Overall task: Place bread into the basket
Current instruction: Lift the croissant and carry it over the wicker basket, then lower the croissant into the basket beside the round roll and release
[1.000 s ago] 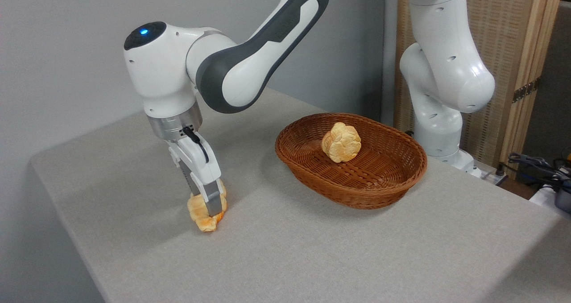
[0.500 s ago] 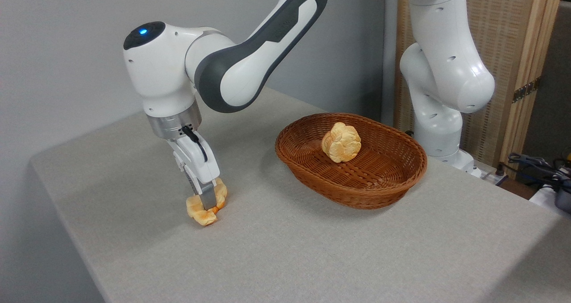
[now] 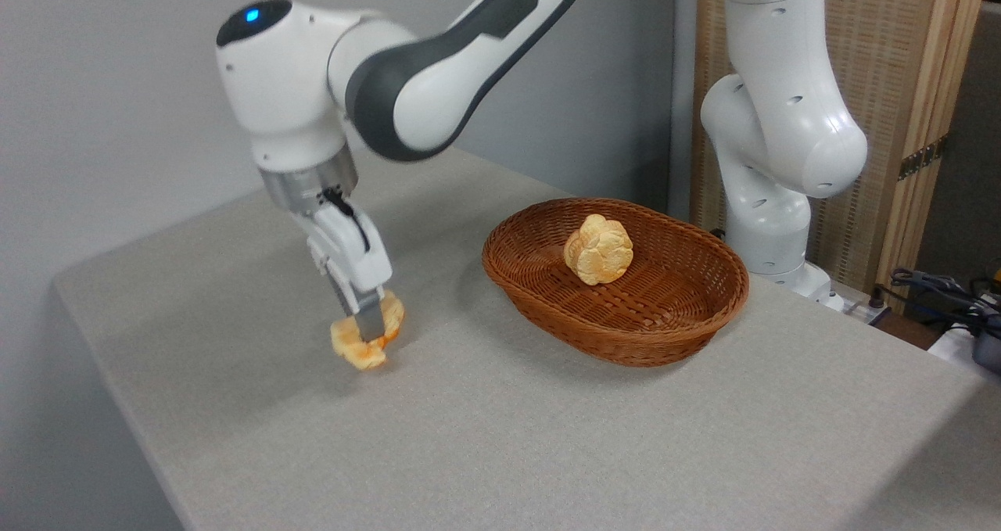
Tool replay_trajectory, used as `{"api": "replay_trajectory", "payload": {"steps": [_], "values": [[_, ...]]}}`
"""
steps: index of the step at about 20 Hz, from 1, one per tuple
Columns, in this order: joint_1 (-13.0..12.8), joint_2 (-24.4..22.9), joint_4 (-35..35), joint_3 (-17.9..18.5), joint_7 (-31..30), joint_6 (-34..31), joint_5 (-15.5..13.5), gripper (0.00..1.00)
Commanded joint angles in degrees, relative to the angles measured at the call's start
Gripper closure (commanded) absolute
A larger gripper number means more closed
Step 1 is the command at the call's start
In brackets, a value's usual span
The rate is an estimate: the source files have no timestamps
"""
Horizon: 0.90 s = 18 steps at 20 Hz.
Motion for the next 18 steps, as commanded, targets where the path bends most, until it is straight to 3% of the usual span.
{"api": "replay_trajectory", "payload": {"steps": [1, 8, 11, 13, 15, 17, 18], "values": [[0.3, -5.1, -0.3, 1.6, 1.2, -6.0, -0.2, 0.82], [0.4, -12.0, -1.5, 5.6, 2.2, -21.5, -0.2, 0.76], [0.4, -16.0, -6.8, 7.6, 4.1, -23.9, 0.1, 0.71], [0.3, -18.1, -10.2, 8.3, 5.8, -24.7, 2.9, 0.64], [0.2, -19.0, -12.3, 8.3, 6.8, -26.1, 4.2, 0.45], [0.2, -19.9, -14.2, 8.3, 8.6, -27.1, 5.6, 0.03], [0.2, -20.2, -14.6, 8.3, 10.4, -27.4, 6.3, 0.0]]}}
